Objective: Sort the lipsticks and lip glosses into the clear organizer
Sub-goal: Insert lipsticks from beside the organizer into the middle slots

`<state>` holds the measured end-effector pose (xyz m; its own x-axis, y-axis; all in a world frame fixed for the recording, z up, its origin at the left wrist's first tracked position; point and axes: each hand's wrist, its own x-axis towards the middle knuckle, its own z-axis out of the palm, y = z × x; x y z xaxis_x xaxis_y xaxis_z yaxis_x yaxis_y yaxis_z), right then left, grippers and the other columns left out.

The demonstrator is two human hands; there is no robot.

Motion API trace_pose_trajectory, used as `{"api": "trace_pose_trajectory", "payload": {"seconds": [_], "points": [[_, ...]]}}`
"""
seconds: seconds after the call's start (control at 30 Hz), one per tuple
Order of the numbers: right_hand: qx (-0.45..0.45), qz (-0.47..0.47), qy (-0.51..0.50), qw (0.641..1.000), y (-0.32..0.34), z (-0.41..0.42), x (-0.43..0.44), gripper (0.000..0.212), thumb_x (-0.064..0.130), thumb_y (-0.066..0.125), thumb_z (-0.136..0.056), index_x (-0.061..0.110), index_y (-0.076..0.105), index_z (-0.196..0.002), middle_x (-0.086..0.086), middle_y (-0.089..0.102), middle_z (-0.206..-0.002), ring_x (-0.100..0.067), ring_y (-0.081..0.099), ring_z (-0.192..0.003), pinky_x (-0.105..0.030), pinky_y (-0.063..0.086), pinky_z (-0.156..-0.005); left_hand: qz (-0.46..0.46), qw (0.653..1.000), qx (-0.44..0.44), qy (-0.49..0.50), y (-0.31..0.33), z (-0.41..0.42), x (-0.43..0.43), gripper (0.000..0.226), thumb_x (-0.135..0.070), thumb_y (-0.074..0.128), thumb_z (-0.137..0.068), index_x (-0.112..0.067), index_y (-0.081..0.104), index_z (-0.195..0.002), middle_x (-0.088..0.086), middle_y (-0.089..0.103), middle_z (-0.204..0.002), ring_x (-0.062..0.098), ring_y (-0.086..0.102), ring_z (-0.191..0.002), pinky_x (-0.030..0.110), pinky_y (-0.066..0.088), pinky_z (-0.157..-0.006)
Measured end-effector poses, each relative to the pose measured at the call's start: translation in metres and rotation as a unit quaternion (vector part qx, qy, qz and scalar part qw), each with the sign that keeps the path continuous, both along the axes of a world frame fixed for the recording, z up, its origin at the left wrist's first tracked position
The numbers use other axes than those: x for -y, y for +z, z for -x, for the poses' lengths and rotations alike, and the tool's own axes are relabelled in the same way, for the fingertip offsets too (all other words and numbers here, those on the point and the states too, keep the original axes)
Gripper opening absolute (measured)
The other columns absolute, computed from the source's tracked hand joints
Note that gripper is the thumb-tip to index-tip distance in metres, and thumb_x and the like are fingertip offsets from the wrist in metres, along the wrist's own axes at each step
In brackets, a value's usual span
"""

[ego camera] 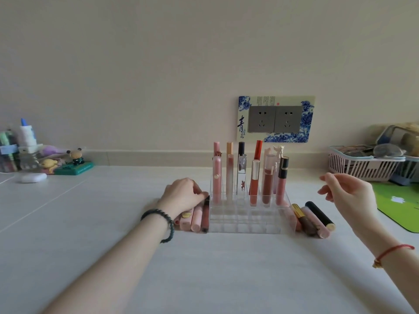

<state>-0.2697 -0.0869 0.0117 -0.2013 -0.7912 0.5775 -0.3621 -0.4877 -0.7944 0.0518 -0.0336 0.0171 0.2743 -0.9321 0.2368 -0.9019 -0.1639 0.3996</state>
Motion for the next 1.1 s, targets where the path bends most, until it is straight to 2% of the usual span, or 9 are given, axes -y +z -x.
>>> {"api": "trace_pose_trajectory", "payload": {"seconds": [0.13, 0.37, 0.5, 0.67, 0.73, 0.93, 1.0, 1.03, 1.1], "points": [[-0.003, 0.01, 0.001, 1.0, 0.001, 0.0, 0.001, 0.018, 0.017, 0.051, -0.089, 0.014, 0.066, -0.081, -0.003, 0.065, -0.062, 0.001, 0.054, -0.045, -0.007, 0.043, -0.045, -0.078, 0.996, 0.0, 0.038, 0.004, 0.007, 0.02, 0.025, -0.038, 0.058, -0.08, -0.017, 0.067, -0.089, 0.001, 0.069, -0.087, 0.022, 0.059, -0.083, 0.033, 0.044, -0.087], [-0.002, 0.018, 0.005, 1.0, 0.004, -0.001, 0.0, 0.017, 0.017, 0.051, -0.088, 0.014, 0.066, -0.081, -0.002, 0.066, -0.062, 0.0, 0.055, -0.046, -0.006, 0.043, -0.045, -0.187, 0.98, -0.046, 0.042, 0.013, 0.003, 0.036, 0.035, -0.038, 0.064, -0.076, -0.011, 0.058, -0.099, 0.007, 0.066, -0.101, 0.027, 0.058, -0.101, 0.042, 0.039, -0.101], [-0.002, 0.022, 0.006, 1.0, 0.005, -0.001, -0.001, 0.018, 0.017, 0.051, -0.088, 0.013, 0.066, -0.081, -0.003, 0.065, -0.062, 0.0, 0.055, -0.047, -0.006, 0.043, -0.045, -0.208, 0.972, -0.103, 0.031, 0.014, 0.003, 0.035, 0.041, -0.036, 0.066, -0.074, -0.011, 0.055, -0.104, 0.01, 0.065, -0.107, 0.031, 0.061, -0.101, 0.043, 0.047, -0.095], [-0.005, 0.026, 0.007, 1.0, 0.006, -0.001, -0.002, 0.018, 0.016, 0.051, -0.089, 0.012, 0.066, -0.081, -0.005, 0.065, -0.063, 0.0, 0.054, -0.046, -0.005, 0.043, -0.046, -0.192, 0.969, -0.157, 0.007, 0.011, -0.002, 0.032, 0.03, -0.036, 0.068, -0.074, -0.013, 0.058, -0.09, 0.006, 0.067, -0.088, 0.023, 0.064, -0.081, 0.031, 0.051, -0.072], [-0.006, 0.027, 0.007, 1.0, 0.006, -0.002, -0.003, 0.018, 0.015, 0.051, -0.089, 0.011, 0.066, -0.081, -0.005, 0.065, -0.062, 0.001, 0.053, -0.045, -0.005, 0.043, -0.046, -0.182, 0.969, -0.165, 0.002, 0.012, -0.004, 0.031, 0.027, -0.036, 0.068, -0.074, -0.013, 0.06, -0.086, 0.005, 0.068, -0.084, 0.023, 0.064, -0.08, 0.032, 0.05, -0.074], [-0.009, 0.028, 0.005, 1.0, 0.007, -0.003, -0.004, 0.018, 0.015, 0.05, -0.089, 0.01, 0.066, -0.082, -0.006, 0.065, -0.062, 0.001, 0.053, -0.044, -0.004, 0.042, -0.045, -0.176, 0.969, -0.172, -0.002, 0.014, -0.007, 0.027, 0.041, -0.038, 0.068, -0.07, -0.005, 0.069, -0.094, 0.012, 0.072, -0.095, 0.025, 0.066, -0.081, 0.032, 0.05, -0.08], [-0.01, 0.028, 0.003, 1.0, 0.007, -0.003, -0.004, 0.019, 0.015, 0.05, -0.089, 0.01, 0.067, -0.083, -0.005, 0.065, -0.063, 0.001, 0.053, -0.045, -0.004, 0.042, -0.044, -0.164, 0.967, -0.195, -0.002, 0.015, -0.008, 0.024, 0.041, -0.039, 0.067, -0.073, -0.005, 0.07, -0.096, 0.011, 0.071, -0.1, 0.025, 0.064, -0.091, 0.033, 0.047, -0.086], [-0.011, 0.03, 0.002, 0.999, 0.007, -0.003, -0.005, 0.019, 0.016, 0.05, -0.089, 0.009, 0.067, -0.083, -0.005, 0.065, -0.063, 0.001, 0.054, -0.046, -0.004, 0.042, -0.044, -0.151, 0.965, -0.214, -0.003, 0.017, -0.009, 0.022, 0.039, -0.038, 0.067, -0.075, -0.006, 0.069, -0.096, 0.009, 0.07, -0.101, 0.024, 0.062, -0.095, 0.033, 0.046, -0.085], [-0.009, 0.037, -0.001, 0.999, 0.008, -0.003, -0.005, 0.02, 0.017, 0.05, -0.089, 0.009, 0.068, -0.084, -0.004, 0.065, -0.062, 0.001, 0.054, -0.045, -0.004, 0.041, -0.044, -0.107, 0.958, -0.264, -0.013, 0.022, -0.01, 0.018, 0.031, -0.036, 0.065, -0.079, -0.01, 0.068, -0.097, 0.002, 0.068, -0.096, 0.016, 0.057, -0.088, 0.028, 0.042, -0.073]]}}
